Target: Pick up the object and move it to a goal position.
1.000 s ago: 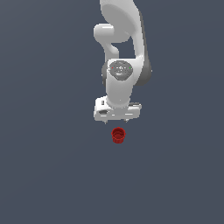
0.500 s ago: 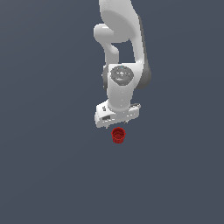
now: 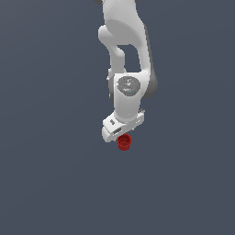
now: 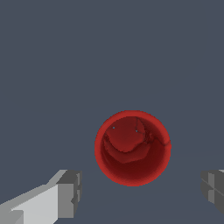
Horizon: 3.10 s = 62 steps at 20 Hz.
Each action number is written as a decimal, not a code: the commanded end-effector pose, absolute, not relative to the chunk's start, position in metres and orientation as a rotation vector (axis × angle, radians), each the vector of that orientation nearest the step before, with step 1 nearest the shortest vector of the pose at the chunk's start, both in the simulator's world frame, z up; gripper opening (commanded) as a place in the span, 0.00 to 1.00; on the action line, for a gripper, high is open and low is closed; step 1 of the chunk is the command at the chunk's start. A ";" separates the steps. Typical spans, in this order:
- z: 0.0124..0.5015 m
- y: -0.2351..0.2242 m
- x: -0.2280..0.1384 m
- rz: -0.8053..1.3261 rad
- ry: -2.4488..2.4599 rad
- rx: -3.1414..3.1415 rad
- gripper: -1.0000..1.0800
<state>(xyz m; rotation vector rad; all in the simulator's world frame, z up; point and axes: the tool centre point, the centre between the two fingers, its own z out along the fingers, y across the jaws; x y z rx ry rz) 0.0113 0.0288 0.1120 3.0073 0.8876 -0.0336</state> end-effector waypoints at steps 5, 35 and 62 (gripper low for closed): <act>0.103 0.032 0.016 -0.014 1.094 2.942 0.96; 0.047 0.034 0.020 0.000 1.223 2.894 0.00; 0.111 0.039 -0.010 0.000 1.222 2.892 0.00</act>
